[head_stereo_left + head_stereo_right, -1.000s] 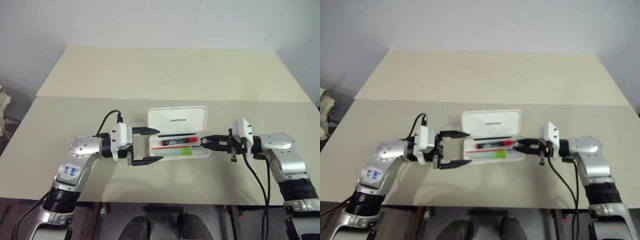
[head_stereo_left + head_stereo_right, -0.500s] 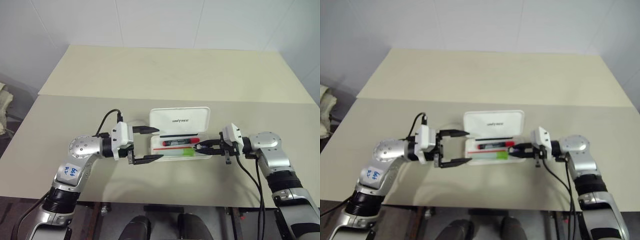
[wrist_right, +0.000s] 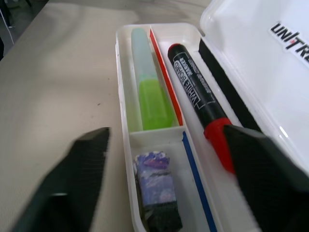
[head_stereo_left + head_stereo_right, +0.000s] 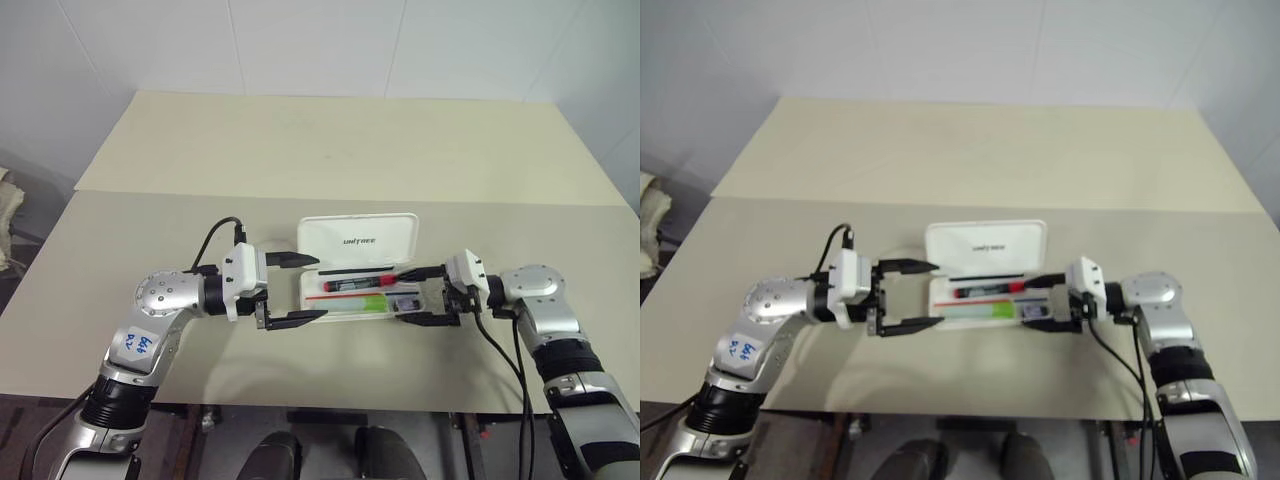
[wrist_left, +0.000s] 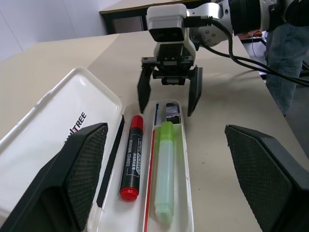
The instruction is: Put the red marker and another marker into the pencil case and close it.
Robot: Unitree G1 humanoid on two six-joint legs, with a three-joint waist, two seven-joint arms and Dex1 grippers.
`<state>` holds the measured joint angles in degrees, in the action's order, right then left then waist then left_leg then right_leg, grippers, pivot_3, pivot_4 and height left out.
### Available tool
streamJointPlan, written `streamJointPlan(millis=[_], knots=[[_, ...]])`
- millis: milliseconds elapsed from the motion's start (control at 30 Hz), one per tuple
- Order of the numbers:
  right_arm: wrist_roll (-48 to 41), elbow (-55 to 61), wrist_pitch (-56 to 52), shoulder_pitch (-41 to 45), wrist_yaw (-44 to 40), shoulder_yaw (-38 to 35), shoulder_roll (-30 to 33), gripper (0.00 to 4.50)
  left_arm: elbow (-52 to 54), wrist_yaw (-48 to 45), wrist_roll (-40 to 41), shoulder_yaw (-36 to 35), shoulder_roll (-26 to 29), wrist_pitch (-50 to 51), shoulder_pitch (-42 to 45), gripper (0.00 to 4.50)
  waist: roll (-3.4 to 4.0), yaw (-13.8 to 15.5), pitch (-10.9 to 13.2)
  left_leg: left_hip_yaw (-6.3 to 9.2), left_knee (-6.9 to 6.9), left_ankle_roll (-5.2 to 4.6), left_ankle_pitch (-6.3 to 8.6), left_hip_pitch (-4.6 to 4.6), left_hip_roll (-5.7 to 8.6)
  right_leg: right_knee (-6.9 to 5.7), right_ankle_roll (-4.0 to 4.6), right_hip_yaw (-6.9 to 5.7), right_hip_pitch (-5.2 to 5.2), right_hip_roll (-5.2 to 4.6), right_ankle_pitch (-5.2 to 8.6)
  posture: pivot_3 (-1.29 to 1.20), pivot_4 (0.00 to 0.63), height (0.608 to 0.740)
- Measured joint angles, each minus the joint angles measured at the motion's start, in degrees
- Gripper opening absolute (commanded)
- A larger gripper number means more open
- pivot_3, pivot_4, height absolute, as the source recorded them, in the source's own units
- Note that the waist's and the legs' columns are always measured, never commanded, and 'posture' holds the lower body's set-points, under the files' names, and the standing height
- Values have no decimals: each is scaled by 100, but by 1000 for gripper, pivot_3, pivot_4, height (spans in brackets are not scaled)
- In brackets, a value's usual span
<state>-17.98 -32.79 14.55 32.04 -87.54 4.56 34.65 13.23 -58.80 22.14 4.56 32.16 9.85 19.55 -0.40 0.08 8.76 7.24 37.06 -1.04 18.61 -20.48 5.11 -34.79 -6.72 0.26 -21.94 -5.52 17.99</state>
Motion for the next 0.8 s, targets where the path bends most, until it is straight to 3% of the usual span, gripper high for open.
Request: streamJointPlan(millis=[300, 600, 700, 800], knots=[[-554, 1311, -477, -298, 27, -147, 262, 4467, 18, 26, 8, -87, 40, 2, -165, 4152, 1, 33, 1, 3, -3, 0, 1, 0, 2, 1, 0, 2, 0, -2, 0, 0, 150, 740], [-1073, 2032, -886, -895, 71, -847, 768, 4467, 22, -33, 333, -637, 218, -15, -695, 4152, 1, 125, 1, -1, -2, 1, 2, -1, -5, 6, 1, 2, 0, 1, 0, 0, 150, 740], [-1057, 1878, -811, -948, 63, -951, 822, 4500, 22, -155, 484, -844, 309, -16, -788, 3627, 4, 132, 3, -3, 4, 1, 2, 0, -2, 13, 1, 5, 7, -1, 0, 0, 150, 740], [-960, 1460, -590, -857, 46, -1046, 1009, 4500, -24, -211, 615, -1066, 338, -27, -802, 2556, 4, 135, 3, -3, 4, 0, 1, 0, 0, 19, 1, 4, 11, -2, 1, 0, 150, 740]])
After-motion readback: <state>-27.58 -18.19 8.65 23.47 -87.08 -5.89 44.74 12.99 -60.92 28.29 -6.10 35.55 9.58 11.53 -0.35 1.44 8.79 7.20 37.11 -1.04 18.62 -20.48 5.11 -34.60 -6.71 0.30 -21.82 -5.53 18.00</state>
